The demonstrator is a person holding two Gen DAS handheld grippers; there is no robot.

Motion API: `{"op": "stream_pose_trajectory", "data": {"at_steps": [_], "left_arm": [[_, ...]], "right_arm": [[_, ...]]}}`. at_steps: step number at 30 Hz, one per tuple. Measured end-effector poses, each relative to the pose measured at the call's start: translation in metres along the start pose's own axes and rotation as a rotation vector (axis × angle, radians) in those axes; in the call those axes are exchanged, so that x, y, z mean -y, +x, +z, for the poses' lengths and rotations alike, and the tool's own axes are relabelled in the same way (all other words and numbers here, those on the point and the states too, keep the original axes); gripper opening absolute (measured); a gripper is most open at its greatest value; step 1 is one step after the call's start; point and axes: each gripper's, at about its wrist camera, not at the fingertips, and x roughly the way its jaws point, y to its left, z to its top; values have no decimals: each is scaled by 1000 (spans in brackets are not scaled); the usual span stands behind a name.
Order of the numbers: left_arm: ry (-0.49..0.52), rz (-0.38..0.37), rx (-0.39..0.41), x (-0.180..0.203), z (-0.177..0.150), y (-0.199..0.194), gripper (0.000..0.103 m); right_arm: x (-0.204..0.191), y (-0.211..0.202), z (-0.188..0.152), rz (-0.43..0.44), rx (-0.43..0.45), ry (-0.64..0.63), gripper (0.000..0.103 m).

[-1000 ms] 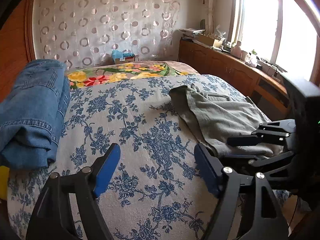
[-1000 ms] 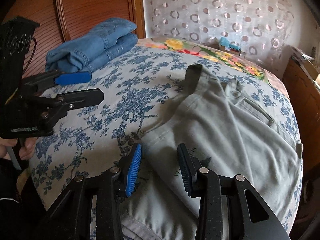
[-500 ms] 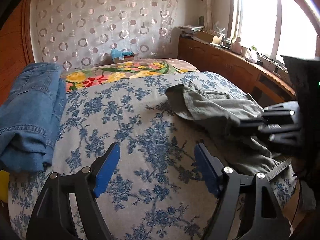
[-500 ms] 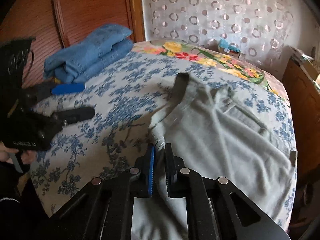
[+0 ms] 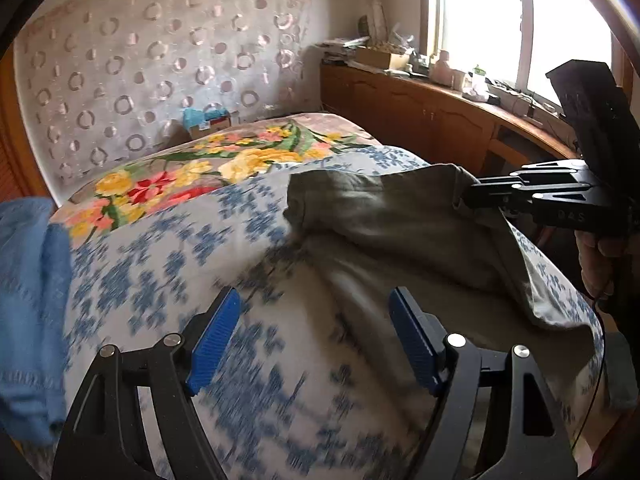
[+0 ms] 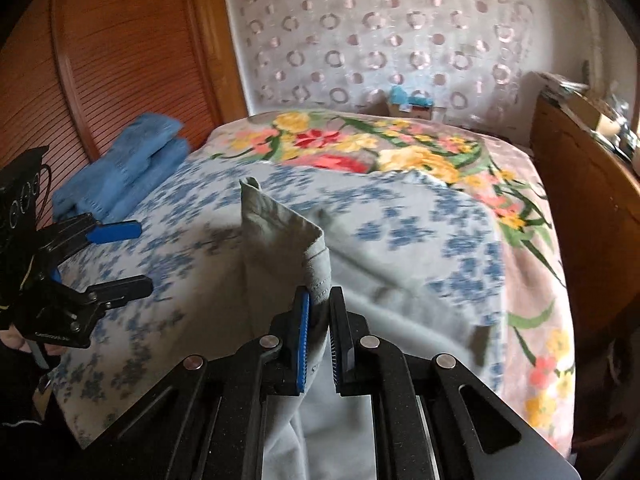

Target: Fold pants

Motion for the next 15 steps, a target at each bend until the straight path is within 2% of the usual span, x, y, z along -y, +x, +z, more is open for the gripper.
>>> {"op": "stream_pose_trajectory", "data": {"at_steps": [5,9,12,15], "left_arm": [[31,-16,-19,14,19,28,78],[34,-30,-38,17,16,42,78],[30,-46,-68,17,11,52,78],[35,-49,-82,18,9,55,78]], "right_arm": [[29,14,-1,-41,2,58,9],[37,22,-5,-95,-12,96,10],[34,20,-4,-86,-7,106,18],[29,24,-3,-70,-19,86,19]]}}
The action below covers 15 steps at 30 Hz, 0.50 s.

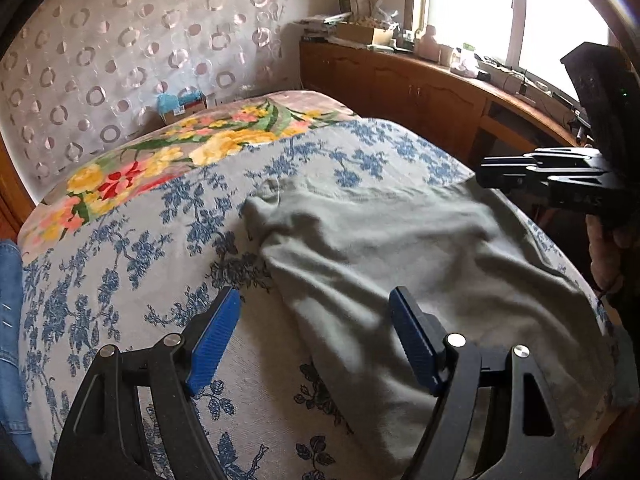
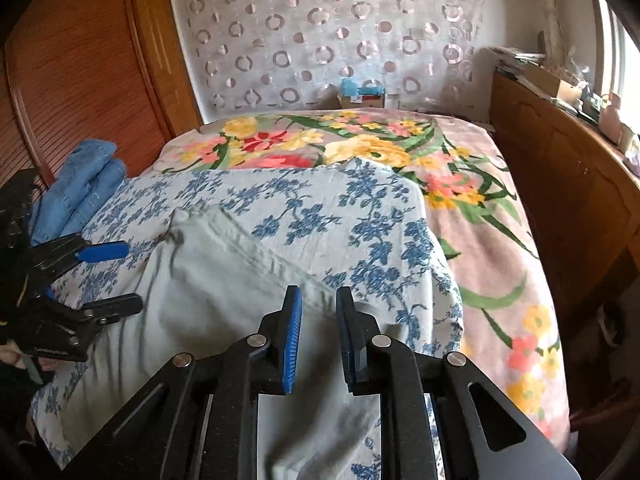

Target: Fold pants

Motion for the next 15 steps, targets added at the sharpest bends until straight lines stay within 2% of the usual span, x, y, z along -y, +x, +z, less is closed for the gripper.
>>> {"op": "stream_pose_trajectory", "data": {"at_steps": [3,9,15], "left_arm": [[1,-1,-13,0,-3,3,78],[-13,-11,-53,-4,-3,12,78],[-28,-11,-62,-5,-3,14,80]], "right_arm": [[-7,5,-1,-40,-25,-34,31],[-3,0,-5,-144,-32,-30,32],[3,5,-9,-165,-49,10,32]]}}
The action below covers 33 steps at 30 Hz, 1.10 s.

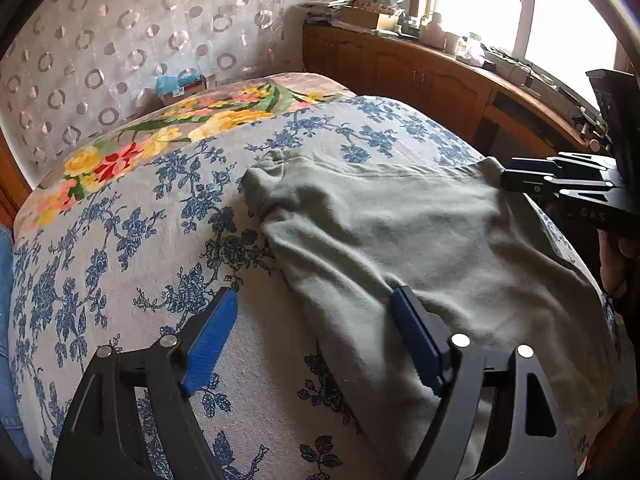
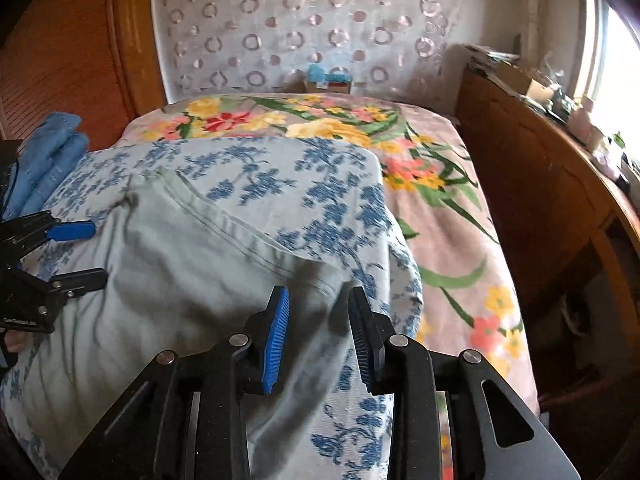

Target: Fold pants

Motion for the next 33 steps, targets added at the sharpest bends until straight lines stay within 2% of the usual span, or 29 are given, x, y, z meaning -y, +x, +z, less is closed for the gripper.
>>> {"op": "stream_pose_trajectory", "data": {"at_steps": [8,9,10,14,17,24,29,33], "left_arm": [[-5,-4,-2,-2,1,1,81],[-5,-4,-2,-2,1,1,81],[-5,-4,-2,-2,0,0,81],[-5,-4,-2,-2,1,1,81],[-5,-4,-2,-2,0,1,81],[-7,-6,-1,-2,1,0,81],[-2,9,5,2,1,-4,81],[15,-9,35,12,-1,-23,81]], "right_arm": [[-1,11,9,14,0,-18,32],[0,13,9,15,-1,-21,28],[1,15,9,13,-5,-23,15],[2,10,8,-14,33,-29,5],[4,1,7,-74,77,-29,4],[7,7,2,-80,32,-8,4],[9,-14,1,-23,42,21,15],[10,-42,-15,-9,55,35,22]]}}
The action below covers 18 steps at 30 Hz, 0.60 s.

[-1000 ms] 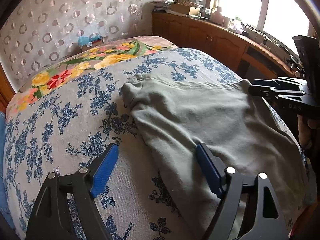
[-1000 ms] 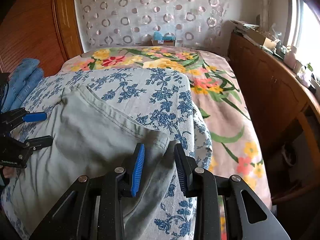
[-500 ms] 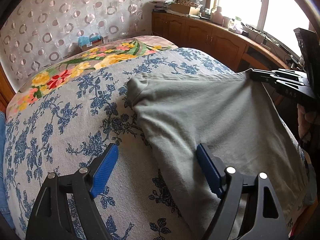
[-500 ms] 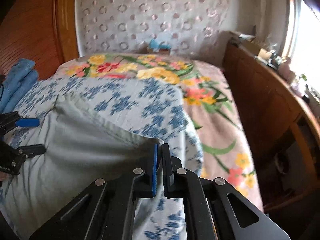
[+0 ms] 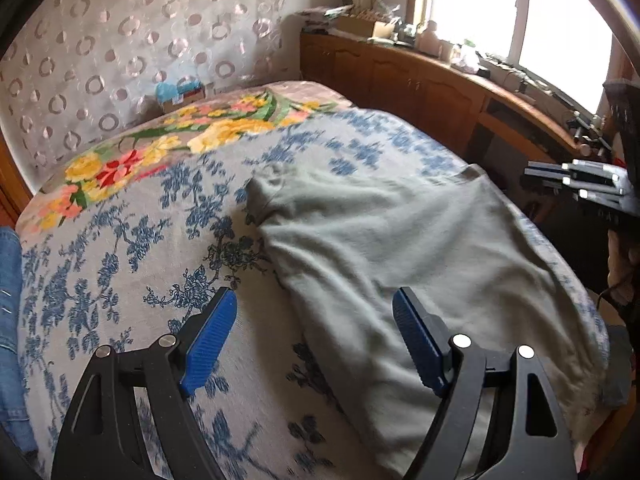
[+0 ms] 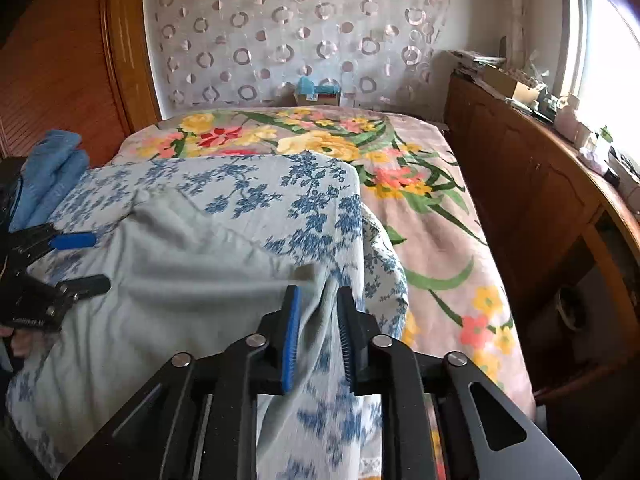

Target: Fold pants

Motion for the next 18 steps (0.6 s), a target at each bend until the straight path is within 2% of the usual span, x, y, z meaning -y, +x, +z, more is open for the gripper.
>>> {"op": "stream_pose_trajectory", "data": {"at_steps": [5,11,18], "left_arm": [[3,-36,13,17,-16,-26,81],[4,-46,5,28,-42,-46,81],[-22,-44,-8,32,-70,-63,81]], "right_arm": [[-8,-24,-29,27,-18,-3,22],[-15,-48,-58,56,-46,2,22],[-18,-68,-75,36,-57,14,22]]}}
